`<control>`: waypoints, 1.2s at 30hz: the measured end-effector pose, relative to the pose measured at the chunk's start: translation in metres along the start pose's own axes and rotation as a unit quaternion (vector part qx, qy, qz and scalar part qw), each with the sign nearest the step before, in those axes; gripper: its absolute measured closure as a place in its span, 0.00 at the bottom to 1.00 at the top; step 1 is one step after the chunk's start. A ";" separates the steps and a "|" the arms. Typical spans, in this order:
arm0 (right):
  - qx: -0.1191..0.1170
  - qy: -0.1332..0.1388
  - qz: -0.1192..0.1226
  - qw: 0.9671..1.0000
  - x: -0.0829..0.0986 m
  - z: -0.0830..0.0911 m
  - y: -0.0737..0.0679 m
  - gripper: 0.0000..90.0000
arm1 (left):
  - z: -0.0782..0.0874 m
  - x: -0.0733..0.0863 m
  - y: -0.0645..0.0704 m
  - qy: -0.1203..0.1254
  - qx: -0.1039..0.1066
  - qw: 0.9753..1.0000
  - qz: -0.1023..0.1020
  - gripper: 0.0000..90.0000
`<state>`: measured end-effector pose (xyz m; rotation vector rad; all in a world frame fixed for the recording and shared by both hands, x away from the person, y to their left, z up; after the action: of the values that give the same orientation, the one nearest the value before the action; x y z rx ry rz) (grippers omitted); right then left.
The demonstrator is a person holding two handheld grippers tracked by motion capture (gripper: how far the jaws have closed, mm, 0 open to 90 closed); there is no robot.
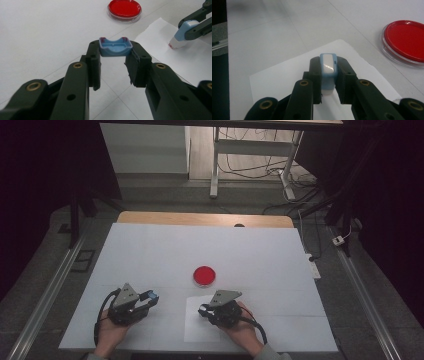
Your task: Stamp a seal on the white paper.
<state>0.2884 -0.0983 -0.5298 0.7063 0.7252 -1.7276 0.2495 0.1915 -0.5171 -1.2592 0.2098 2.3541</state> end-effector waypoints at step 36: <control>-0.002 0.001 -0.004 1.000 0.001 0.001 0.001 0.84 | 0.001 0.000 -0.001 0.001 -0.002 1.000 0.003 0.72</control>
<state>0.2888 -0.0993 -0.5298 0.7043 0.7327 -1.7325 0.2496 0.1931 -0.5165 -1.2658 0.2085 2.3588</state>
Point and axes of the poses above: each handheld gripper's, and its own axes: z roughly backward along the jaws, x roughly out of its underside, y roughly to its right, the point moved 2 cm from there along -z, roughly forward along the jaws, and after that the axes turned 12 degrees about -x, right-handed, at the moved point
